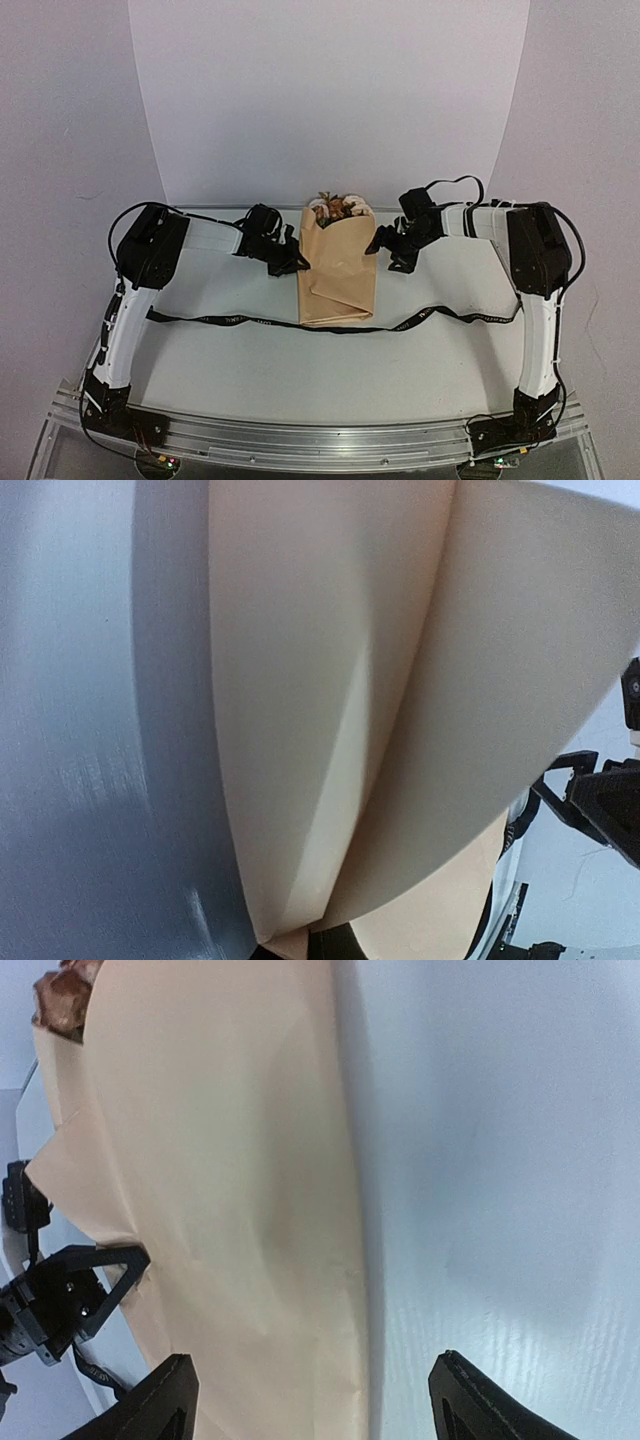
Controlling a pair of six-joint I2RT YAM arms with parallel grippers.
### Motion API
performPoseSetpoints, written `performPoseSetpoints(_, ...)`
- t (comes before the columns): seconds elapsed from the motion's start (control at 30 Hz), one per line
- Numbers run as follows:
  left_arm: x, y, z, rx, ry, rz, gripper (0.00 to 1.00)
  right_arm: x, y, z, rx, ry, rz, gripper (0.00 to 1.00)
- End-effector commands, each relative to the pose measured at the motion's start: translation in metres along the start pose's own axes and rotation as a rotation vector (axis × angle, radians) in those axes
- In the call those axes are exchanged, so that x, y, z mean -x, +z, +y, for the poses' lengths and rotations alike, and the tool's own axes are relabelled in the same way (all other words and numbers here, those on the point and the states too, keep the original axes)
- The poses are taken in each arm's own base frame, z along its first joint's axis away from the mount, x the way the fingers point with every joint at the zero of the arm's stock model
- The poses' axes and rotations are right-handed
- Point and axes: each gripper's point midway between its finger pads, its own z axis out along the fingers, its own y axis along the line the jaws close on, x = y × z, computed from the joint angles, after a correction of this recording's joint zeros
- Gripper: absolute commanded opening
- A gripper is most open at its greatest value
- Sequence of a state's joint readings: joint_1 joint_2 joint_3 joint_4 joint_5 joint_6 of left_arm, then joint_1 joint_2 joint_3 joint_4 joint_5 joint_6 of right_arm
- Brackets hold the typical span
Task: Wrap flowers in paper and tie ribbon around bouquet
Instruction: Pick up the folded bouquet from the center of the board.
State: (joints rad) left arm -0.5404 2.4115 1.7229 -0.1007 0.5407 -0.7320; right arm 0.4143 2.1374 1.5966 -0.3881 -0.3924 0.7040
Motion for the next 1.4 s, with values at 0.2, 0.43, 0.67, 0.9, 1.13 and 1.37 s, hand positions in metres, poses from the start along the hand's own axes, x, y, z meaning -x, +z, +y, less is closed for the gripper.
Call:
performPoseSetpoints(0.2,0.012,-0.006,-0.008,-0.016,-0.045,0.022,0.00,-0.001,0.015,0.003,0.028,0.009,0.032,0.60)
performPoseSetpoints(0.43,0.013,-0.007,-0.012,-0.035,-0.091,0.063,0.00,-0.001,0.022,0.007,0.055,0.038,0.043,0.47)
performPoseSetpoints(0.67,0.012,-0.009,-0.012,-0.040,-0.127,0.086,0.00,-0.001,0.020,0.012,0.073,0.062,0.043,0.29)
performPoseSetpoints(0.9,0.007,-0.014,-0.010,-0.050,-0.169,0.117,0.00,-0.003,0.014,0.016,0.082,0.059,0.038,0.24)
performPoseSetpoints(1.13,0.000,-0.025,-0.013,-0.069,-0.216,0.147,0.00,-0.007,-0.001,0.030,0.105,0.059,0.029,0.26)
performPoseSetpoints(1.37,-0.011,-0.036,-0.012,-0.104,-0.276,0.175,0.00,-0.017,-0.017,0.033,0.102,0.040,0.018,0.45)
